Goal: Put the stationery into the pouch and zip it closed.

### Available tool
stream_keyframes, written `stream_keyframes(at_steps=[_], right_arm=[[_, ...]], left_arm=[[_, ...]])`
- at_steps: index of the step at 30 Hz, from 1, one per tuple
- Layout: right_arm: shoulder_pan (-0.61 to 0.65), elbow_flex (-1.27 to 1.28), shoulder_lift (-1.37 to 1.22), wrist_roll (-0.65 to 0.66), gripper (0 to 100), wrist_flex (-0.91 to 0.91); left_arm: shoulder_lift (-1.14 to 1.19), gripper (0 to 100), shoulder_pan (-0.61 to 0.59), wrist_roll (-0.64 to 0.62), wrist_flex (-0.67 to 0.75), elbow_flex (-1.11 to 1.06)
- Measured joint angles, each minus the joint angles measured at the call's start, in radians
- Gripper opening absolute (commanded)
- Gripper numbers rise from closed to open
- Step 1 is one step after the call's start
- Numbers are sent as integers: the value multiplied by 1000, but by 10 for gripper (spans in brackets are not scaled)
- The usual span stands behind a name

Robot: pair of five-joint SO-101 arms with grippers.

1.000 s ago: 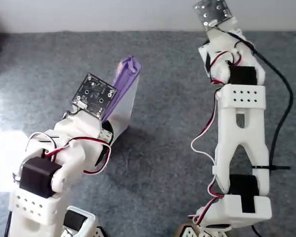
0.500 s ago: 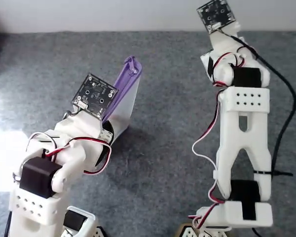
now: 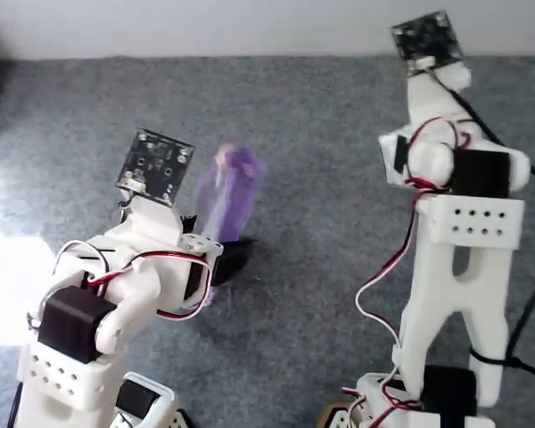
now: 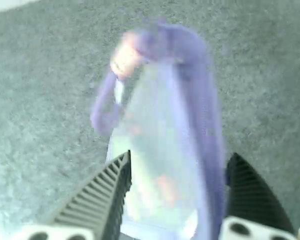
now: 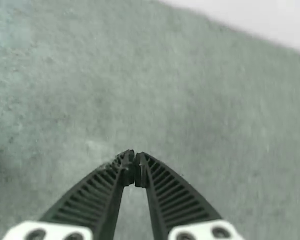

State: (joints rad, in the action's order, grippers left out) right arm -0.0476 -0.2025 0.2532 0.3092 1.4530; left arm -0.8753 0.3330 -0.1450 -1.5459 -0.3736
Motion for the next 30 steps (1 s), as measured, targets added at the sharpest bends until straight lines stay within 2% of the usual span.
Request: stream_keyframes(at_steps=[11, 20, 26, 30], right_arm=[[-157, 0, 52, -91, 8, 180], [-213, 0, 100, -97, 8, 255], [-213, 0, 150, -97, 8, 279], [-210, 0, 190, -160, 8, 299]], left_arm=[[-14, 318, 11, -75, 0, 6], [-17, 317, 6, -103, 0, 181], [-17, 317, -87, -103, -17, 180], [-17, 316, -180, -103, -18, 180]])
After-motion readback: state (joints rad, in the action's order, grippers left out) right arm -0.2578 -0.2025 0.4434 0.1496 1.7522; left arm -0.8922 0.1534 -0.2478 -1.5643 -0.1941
